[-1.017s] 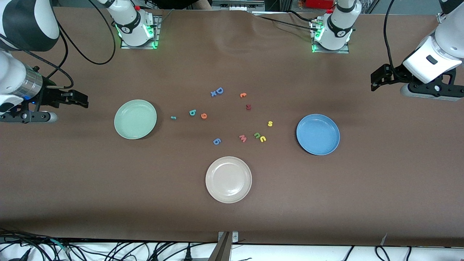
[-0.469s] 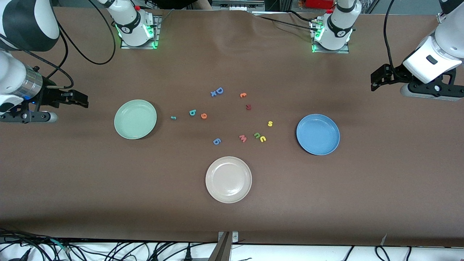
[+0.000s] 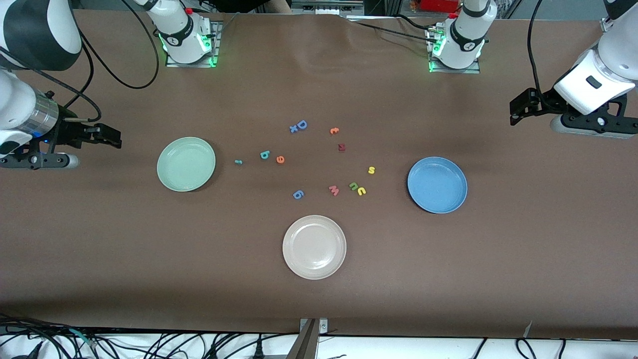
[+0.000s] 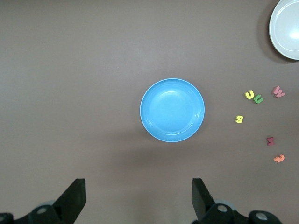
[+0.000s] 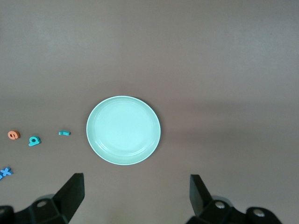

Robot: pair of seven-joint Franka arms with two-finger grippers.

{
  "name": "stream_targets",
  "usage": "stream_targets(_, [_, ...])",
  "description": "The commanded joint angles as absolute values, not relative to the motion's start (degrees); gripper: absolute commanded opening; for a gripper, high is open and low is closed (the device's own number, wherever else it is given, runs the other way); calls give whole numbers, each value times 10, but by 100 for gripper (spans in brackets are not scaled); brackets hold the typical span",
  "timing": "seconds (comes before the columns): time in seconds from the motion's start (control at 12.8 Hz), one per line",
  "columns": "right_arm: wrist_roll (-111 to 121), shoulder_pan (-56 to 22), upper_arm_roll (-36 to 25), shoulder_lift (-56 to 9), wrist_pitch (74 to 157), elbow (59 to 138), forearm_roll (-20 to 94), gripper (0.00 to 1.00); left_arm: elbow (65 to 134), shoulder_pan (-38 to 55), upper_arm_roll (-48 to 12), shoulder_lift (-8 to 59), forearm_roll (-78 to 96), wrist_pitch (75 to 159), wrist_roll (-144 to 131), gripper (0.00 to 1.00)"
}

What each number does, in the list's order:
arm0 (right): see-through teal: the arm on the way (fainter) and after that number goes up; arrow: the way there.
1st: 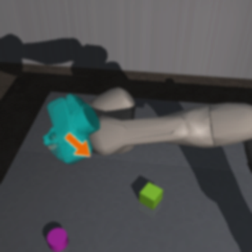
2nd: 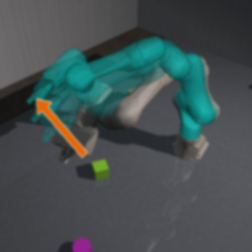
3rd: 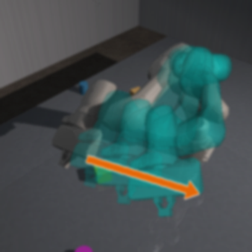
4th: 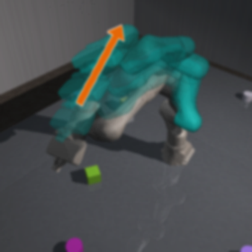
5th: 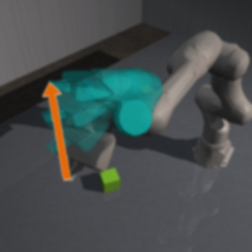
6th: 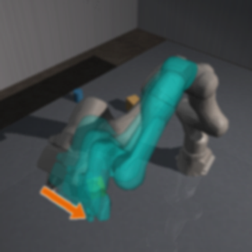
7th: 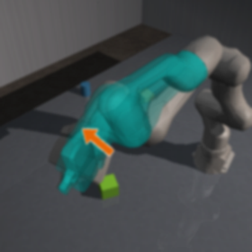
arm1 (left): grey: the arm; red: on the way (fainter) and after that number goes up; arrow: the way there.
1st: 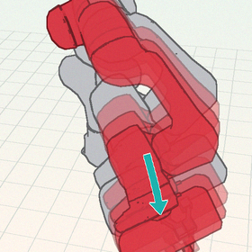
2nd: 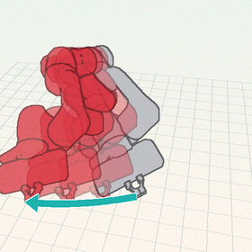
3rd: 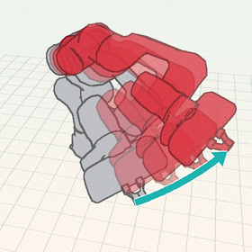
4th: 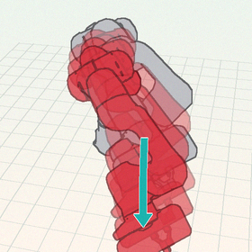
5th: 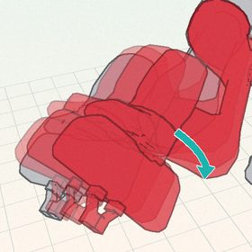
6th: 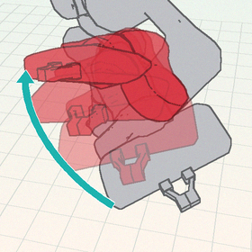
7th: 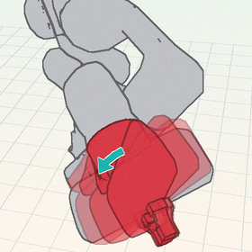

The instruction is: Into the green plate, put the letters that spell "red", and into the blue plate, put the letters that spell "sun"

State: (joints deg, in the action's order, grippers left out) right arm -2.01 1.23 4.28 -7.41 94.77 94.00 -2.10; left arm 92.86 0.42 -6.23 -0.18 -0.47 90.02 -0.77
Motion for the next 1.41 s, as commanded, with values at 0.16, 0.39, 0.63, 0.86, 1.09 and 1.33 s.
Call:
stream_targets(0.16, [-23,10,55,-74,937,938,-20,100,937,4,-63,-12,2,902,-12,100])
stream_targets(0.39, [-63,-17,55,-91,938,938,-19,100,935,11,-75,5,0,903,-9,100])
stream_targets(0.63, [-173,-70,55,-123,950,938,-18,99,939,25,-108,52,9,895,-8,100])
stream_targets(0.86, [-319,-108,55,-155,952,938,-18,99,938,41,-119,127,33,953,-13,100])
stream_targets(1.09, [-448,-142,55,-193,977,941,-12,99,940,67,-118,211,45,1045,-14,100])
stream_targets(1.33, [-572,-156,59,-214,1018,972,4,99,960,108,-118,258,38,1117,-86,100])
